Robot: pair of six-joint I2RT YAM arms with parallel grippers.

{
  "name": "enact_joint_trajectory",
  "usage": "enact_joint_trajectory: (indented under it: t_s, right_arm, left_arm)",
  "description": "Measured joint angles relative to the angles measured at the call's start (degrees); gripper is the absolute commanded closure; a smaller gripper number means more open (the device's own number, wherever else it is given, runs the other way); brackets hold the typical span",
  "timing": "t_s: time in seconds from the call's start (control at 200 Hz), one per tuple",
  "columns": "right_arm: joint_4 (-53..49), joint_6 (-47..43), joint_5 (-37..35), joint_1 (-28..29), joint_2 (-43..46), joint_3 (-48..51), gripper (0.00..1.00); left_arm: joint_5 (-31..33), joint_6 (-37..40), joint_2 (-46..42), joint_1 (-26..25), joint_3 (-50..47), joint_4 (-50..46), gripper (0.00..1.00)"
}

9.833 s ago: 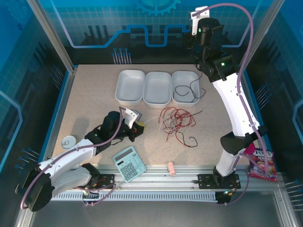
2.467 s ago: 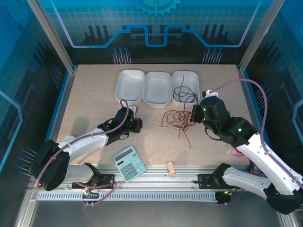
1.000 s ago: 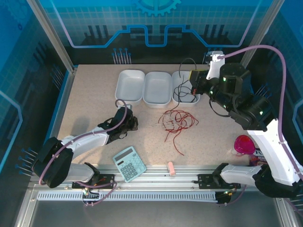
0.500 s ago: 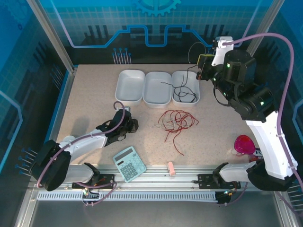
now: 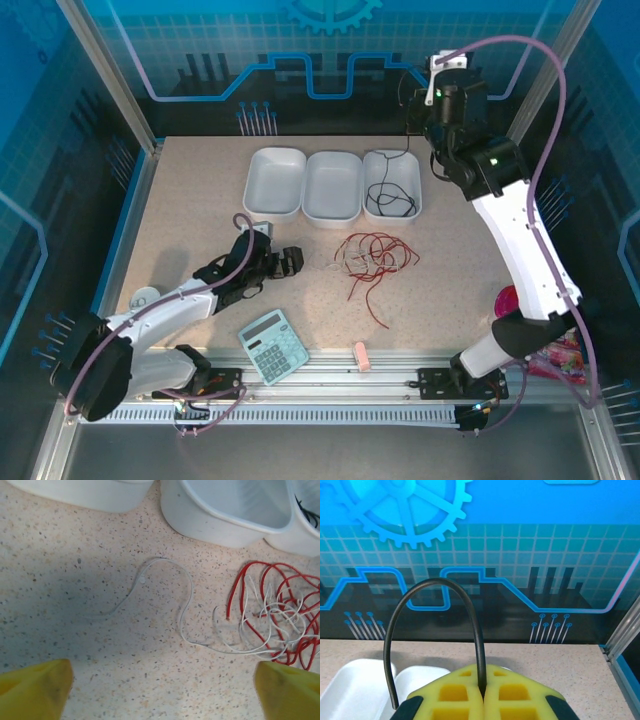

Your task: Untangle the cables

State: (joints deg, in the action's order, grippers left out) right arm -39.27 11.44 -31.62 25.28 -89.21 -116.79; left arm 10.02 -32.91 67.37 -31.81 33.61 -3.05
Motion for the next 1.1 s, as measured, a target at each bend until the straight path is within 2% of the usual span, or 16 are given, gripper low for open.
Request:
enact_joint_trajectory:
  t_s: [0.29,0.56,1.101]
  right_arm:
    - [3.45,-1.25,-2.99,-1.7,-5.7,-0.07,1.0]
    - [5.51,-1.4,-7.39,-2.1,-6.4,6.19,1.0]
    - [4.57,2.05,-6.69,-3.34,-9.64,16.65,1.0]
  left_arm:
    - [0.28,0.0,-2.8,0.0,0.0,-2.75,0.01]
    - [0.28,0.02,-4.11,0.0,-0.02,-3.8,0.01]
    - [0.28,0.02,-4.11,0.0,-0.02,-4.15,0.01]
